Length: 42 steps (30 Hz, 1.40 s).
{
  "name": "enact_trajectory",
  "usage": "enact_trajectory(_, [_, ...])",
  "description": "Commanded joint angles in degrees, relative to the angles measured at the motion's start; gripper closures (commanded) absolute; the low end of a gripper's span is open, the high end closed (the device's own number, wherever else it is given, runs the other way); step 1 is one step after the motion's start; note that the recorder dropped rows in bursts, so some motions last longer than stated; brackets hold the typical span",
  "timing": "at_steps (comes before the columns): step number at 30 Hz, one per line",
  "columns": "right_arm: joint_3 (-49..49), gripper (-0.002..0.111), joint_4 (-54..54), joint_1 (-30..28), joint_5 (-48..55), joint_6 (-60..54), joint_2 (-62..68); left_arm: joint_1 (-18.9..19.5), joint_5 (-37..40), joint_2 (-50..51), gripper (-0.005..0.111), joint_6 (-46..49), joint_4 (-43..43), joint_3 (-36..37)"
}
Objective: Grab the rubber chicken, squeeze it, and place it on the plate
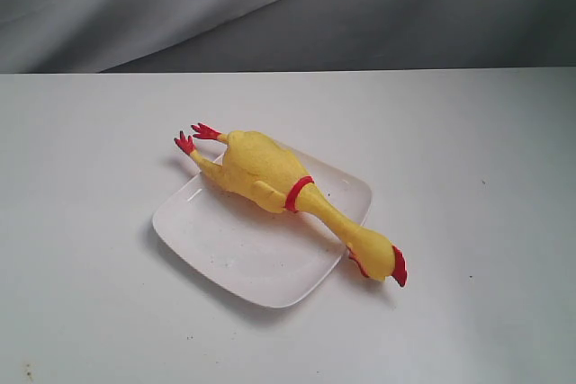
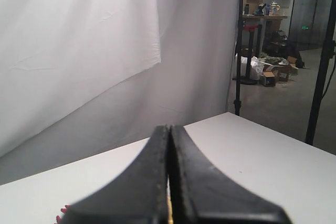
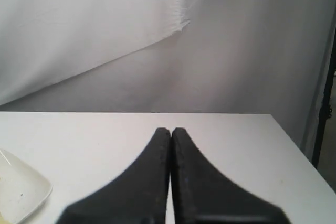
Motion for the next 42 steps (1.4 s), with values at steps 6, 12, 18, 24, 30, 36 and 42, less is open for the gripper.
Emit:
enact_trajectory(6, [6.31, 0.108, 0.77, -0.29, -1.45, 0.45, -0.2, 0.0, 0.15, -0.19, 0.107, -0.11, -0.24, 0.17])
enact_trajectory(12, [6.31, 0.108, -0.12, -0.29, 0.98, -0.35, -0.2, 0.0, 0.15, -0.19, 0.107, -0.11, -0.24, 0.17])
enact_trajectory(18, [6.31, 0.108, 1.68, -0.29, 7.4, 0.0, -0.2, 0.0, 0.15, -0.19, 0.107, -0.11, -0.24, 0.17])
enact_trajectory(24, [6.31, 0.108, 1.58, -0.13, 7.4, 0.0, -0.2, 0.0, 0.15, -0.19, 0.107, -0.11, -0.24, 0.17])
enact_trajectory(30, [6.31, 0.108, 1.58, -0.13, 7.4, 0.0, -0.2, 0.0, 0.15, -0.19, 0.107, -0.11, -0.24, 0.17])
enact_trajectory(36, [6.31, 0.108, 1.58, -0.13, 7.4, 0.0, -0.2, 1.66, -0.23, -2.34, 0.107, -0.09, -0.24, 0.17])
enact_trajectory(42, [6.31, 0.108, 1.58, -0.13, 7.4, 0.0, -0.2, 14.58, 0.0, -13.09, 0.107, -0.09, -0.24, 0.17])
